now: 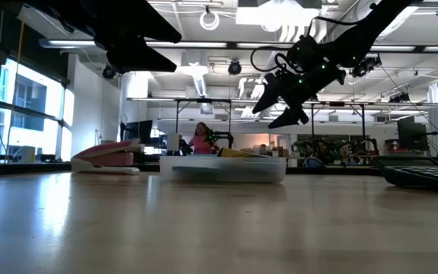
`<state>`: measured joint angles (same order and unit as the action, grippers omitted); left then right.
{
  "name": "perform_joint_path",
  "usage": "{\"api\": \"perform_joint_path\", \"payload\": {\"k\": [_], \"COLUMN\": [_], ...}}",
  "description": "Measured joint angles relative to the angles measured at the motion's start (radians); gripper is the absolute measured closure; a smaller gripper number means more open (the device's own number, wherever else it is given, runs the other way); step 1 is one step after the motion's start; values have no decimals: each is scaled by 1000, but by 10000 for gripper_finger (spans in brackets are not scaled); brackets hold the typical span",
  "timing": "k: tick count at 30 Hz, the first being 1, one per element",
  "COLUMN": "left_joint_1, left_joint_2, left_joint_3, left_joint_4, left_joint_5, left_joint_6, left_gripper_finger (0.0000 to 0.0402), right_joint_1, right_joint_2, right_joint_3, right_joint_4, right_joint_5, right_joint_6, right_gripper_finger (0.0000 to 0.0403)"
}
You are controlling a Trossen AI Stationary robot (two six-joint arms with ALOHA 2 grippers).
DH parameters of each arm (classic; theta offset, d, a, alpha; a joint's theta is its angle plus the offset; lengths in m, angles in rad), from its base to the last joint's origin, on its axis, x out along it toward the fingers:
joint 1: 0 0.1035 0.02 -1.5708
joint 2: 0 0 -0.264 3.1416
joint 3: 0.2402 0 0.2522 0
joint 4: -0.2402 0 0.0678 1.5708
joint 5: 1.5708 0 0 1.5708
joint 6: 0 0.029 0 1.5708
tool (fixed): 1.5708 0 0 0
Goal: Pack school essentials
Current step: Close the blue supply box
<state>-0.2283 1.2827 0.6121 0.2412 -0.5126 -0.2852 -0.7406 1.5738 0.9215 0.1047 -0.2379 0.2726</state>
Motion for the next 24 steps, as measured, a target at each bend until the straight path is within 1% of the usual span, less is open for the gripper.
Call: {"api": "perform_joint_path", "payload": {"k": [4,9,13,17,19,21,24], "left_joint_1": [0,0,0,1,4,11,30], "left_joint_2": [0,0,0,0,0,0,16], "left_joint_3": [0,0,0,0,0,0,0], "left_joint_4": [13,63,80,75,69,58,37], "left_joint_5": [-28,-25,-32,-103,-118,-109,-48], "left_joint_6": [0,2,39,5,11,8,-32], "left_gripper_finger": [2,2,2,2,2,2,2], "right_joint_1": [-9,-29,-44,-50,-51,-51,-51], "right_joint_2": [10,24,68,122,147,167,195], "right_joint_3": [0,-2,-2,-2,-2,-3,-3], "right_joint_4": [-8,-22,-30,-25,-17,-11,9], "right_joint_5": [-2,2,6,1,-1,-4,-26], "right_joint_6": [0,0,0,16,18,23,39], "right_gripper_finger": [9,9,9,9,9,9,9]}}
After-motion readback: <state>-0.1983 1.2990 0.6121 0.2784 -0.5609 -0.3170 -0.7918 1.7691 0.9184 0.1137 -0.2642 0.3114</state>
